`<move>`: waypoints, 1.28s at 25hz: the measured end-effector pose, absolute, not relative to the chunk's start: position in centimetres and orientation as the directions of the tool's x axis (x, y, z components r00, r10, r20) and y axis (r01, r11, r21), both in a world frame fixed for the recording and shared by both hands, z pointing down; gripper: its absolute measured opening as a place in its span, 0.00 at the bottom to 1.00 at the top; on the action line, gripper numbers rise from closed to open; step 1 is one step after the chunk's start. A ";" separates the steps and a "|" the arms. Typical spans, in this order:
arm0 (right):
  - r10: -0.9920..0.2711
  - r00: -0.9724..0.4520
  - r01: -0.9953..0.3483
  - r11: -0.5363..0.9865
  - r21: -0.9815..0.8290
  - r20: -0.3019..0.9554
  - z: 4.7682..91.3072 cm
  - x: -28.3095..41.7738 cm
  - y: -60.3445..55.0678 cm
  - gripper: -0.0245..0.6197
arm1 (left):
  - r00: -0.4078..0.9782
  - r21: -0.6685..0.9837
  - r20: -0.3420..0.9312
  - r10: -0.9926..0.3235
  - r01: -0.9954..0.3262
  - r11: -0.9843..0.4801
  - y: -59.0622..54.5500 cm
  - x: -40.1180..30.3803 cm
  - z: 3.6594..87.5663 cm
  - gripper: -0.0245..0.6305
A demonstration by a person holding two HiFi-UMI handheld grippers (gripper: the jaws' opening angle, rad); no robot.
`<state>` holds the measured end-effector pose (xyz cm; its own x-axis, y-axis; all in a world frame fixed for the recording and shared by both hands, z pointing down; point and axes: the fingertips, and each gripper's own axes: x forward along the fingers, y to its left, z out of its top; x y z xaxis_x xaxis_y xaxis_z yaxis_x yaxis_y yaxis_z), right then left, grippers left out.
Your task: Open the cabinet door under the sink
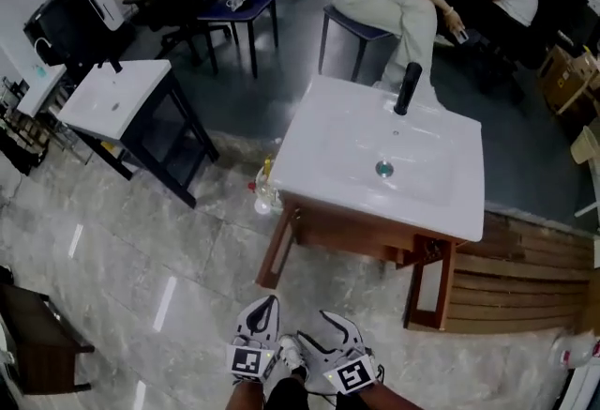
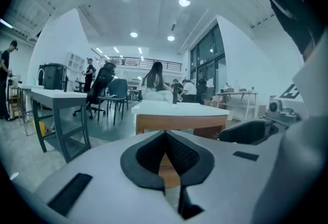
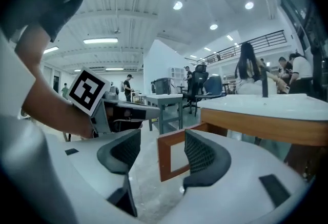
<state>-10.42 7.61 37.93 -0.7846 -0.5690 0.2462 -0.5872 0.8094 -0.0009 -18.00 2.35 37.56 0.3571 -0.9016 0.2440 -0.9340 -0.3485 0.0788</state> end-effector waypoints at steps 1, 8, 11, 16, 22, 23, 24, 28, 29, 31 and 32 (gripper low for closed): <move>-0.593 -0.773 -0.610 0.792 -0.006 0.223 36.3 -9.4 7.8 0.46 | 0.375 0.072 0.227 -0.899 -0.927 -0.369 2.4 -17.2 36.3 0.07; -0.694 -0.703 -0.701 0.713 0.010 0.153 28.1 -3.7 8.8 0.20 | 0.462 0.024 0.152 -0.874 -0.885 -0.464 2.8 -11.4 26.9 0.07; -0.732 -0.669 -0.736 0.676 0.022 0.131 25.4 -1.7 8.5 0.12 | 0.493 0.015 0.110 -0.863 -0.869 -0.494 3.0 -8.9 23.3 0.07; -0.790 -0.607 -0.790 0.612 0.045 0.092 21.1 1.7 8.0 0.09 | 0.541 -0.001 0.085 -0.836 -0.839 -0.544 4.1 -6.5 19.0 0.07; -0.846 -0.530 -0.843 0.533 0.074 0.058 16.5 6.8 7.3 0.08 | 0.582 -0.004 0.069 -0.810 -0.812 -0.583 5.9 -2.8 15.8 0.07; -0.854 -0.517 -0.850 0.520 0.082 0.051 15.8 7.3 7.2 0.08 | 0.584 -0.010 0.068 -0.809 -0.810 -0.586 6.0 -2.6 15.5 0.07; -0.862 -0.506 -0.857 0.508 0.093 0.045 15.2 7.8 7.1 0.08 | 0.587 -0.016 0.065 -0.807 -0.808 -0.589 6.0 -2.4 15.2 0.07; -0.884 -0.467 -0.877 0.467 0.112 0.025 13.8 9.2 7.1 0.08 | 0.596 -0.019 0.046 -0.801 -0.801 -0.598 6.0 -1.5 14.2 0.07; -0.887 -0.462 -0.880 0.461 0.113 0.017 13.4 9.6 7.1 0.08 | 0.597 -0.022 0.039 -0.801 -0.801 -0.598 5.9 -1.2 13.9 0.07; -0.889 -0.457 -0.883 0.454 0.116 0.000 12.7 10.2 6.6 0.08 | 0.597 -0.028 0.029 -0.802 -0.801 -0.598 5.5 -0.5 13.2 0.07; -0.890 -0.457 -0.884 0.453 0.117 -0.008 12.4 10.3 6.4 0.08 | 0.597 -0.030 0.025 -0.802 -0.801 -0.597 5.4 -0.3 13.0 0.07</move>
<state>10.29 6.37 12.42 -0.4566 -0.8896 -0.0081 -0.8840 0.4527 0.1168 -0.28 5.35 13.02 0.5969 -0.8019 0.0251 -0.8014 -0.5974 -0.0300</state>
